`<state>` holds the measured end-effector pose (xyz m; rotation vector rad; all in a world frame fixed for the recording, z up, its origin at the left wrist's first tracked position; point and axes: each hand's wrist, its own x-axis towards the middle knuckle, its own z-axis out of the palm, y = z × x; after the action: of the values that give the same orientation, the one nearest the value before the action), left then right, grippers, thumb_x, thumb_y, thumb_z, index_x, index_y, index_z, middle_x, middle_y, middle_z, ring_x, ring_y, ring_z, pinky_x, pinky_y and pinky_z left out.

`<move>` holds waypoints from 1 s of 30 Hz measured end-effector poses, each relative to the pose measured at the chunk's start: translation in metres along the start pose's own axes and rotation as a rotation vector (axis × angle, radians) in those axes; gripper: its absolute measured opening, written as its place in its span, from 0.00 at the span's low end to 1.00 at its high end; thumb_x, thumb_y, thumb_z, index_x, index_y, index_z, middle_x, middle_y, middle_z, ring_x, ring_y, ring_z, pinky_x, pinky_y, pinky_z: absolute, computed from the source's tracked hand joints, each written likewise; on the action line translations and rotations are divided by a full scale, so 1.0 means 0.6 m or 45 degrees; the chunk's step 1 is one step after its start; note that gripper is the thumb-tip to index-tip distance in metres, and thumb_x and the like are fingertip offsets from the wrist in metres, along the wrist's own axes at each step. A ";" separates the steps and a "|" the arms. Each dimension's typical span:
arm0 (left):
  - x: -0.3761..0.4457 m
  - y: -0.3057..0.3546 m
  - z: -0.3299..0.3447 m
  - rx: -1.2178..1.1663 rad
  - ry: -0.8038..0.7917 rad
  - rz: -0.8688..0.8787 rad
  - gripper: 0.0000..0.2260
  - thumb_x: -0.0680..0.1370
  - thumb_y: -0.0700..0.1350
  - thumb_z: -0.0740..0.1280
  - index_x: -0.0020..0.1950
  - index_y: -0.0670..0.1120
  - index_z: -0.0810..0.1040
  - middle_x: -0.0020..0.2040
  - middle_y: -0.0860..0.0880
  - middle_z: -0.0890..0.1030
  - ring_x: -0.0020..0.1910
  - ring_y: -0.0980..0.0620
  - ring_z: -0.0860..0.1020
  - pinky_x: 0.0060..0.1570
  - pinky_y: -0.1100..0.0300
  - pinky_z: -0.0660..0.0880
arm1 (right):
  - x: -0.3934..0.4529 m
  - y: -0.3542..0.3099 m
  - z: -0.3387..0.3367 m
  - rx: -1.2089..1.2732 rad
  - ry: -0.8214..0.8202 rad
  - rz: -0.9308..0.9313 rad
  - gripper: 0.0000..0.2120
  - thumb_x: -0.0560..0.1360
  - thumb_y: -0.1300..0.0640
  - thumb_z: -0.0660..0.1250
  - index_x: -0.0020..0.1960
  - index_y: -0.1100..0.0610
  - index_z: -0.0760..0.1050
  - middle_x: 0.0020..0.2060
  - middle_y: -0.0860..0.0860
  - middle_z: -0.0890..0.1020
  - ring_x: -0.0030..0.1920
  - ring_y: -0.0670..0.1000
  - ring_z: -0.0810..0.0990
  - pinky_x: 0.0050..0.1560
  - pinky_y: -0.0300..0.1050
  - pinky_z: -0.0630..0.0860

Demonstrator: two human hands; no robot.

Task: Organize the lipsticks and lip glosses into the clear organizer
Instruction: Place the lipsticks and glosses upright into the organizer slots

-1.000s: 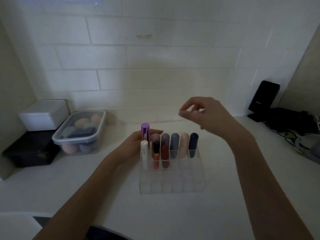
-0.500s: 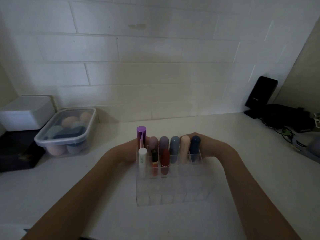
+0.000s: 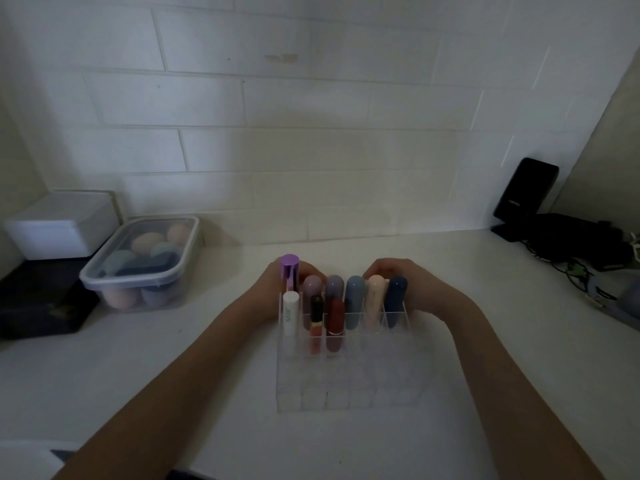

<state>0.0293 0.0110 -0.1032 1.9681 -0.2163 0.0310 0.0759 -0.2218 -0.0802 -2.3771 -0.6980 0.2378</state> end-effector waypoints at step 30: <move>-0.113 0.174 0.011 -0.044 0.710 0.578 0.05 0.78 0.47 0.61 0.51 0.56 0.74 0.51 0.49 0.78 0.48 0.58 0.76 0.47 0.70 0.74 | -0.054 -0.163 -0.059 1.017 -0.113 -0.348 0.15 0.79 0.51 0.59 0.56 0.57 0.80 0.37 0.51 0.82 0.31 0.44 0.75 0.29 0.35 0.73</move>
<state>-0.0554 -0.0256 -0.0191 1.7631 -0.2853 0.8503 0.0192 -0.1941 0.0086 -1.5060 -0.7767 0.4144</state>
